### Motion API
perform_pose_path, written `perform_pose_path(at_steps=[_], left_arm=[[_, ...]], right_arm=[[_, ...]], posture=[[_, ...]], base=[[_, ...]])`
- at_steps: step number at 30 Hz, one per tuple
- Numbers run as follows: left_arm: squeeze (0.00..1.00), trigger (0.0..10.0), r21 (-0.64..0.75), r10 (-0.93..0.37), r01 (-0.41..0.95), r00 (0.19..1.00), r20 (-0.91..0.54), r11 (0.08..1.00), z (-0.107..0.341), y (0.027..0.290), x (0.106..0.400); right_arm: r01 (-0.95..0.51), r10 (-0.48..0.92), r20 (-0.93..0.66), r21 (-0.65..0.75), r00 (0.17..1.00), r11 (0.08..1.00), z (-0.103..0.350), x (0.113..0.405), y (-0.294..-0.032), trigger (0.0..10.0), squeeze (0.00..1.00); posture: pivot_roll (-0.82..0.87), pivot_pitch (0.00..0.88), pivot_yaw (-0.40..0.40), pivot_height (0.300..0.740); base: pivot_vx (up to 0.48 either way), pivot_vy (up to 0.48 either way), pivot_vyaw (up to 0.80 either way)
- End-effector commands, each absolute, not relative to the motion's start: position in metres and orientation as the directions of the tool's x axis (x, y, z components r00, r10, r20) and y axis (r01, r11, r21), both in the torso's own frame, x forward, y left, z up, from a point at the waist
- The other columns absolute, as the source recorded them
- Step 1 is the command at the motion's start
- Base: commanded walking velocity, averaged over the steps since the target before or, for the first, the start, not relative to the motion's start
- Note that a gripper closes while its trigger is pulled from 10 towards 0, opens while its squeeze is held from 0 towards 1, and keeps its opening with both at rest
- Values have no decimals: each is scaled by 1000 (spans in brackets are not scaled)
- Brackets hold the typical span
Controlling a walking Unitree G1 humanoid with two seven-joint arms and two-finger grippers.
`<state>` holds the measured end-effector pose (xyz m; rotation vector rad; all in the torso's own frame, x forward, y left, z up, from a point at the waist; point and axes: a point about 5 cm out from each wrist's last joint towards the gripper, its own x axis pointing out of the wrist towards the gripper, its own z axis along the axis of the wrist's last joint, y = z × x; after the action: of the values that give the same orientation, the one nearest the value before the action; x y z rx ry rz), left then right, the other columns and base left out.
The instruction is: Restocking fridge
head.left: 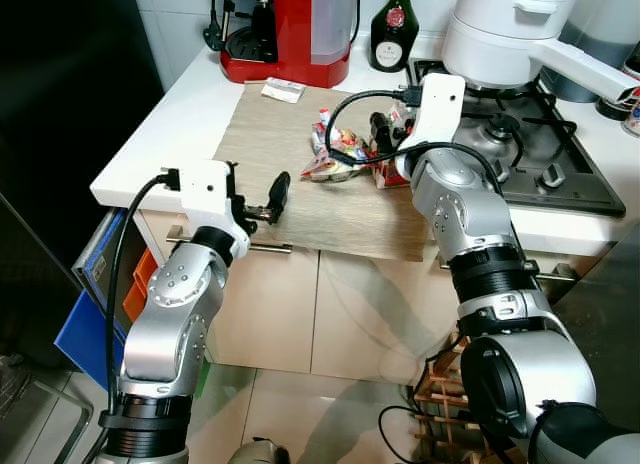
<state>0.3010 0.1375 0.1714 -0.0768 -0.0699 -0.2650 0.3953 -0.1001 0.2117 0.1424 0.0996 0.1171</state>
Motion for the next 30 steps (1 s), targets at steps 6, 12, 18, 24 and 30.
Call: perform_pose_path(at_steps=[6,12,18,24,30], left_arm=[[0,10000,-82,-294,302,951,99,950,176,132,306],[0,10000,-80,-299,306,950,96,949,174,132,307],[0,10000,-93,-306,315,947,100,945,174,131,308],[0,10000,-117,-343,358,930,130,926,178,123,309],[0,10000,-114,-333,347,934,128,931,176,122,314]], right_arm=[[-105,118,-81,149,990,983,212,394,-104,0,110],[-103,112,-68,125,991,987,212,393,-106,0,114],[-122,123,-11,53,992,991,217,389,-103,0,118],[-118,118,15,19,993,993,214,388,-108,0,114],[-91,99,341,-41,935,995,264,379,-120,0,102]], posture=[[49,0,-12,740],[47,0,-14,740],[43,0,-7,740],[36,0,0,740],[23,0,5,740]], base=[[0,0,0],[0,0,0],[0,0,0],[0,0,0],[0,0,0]])
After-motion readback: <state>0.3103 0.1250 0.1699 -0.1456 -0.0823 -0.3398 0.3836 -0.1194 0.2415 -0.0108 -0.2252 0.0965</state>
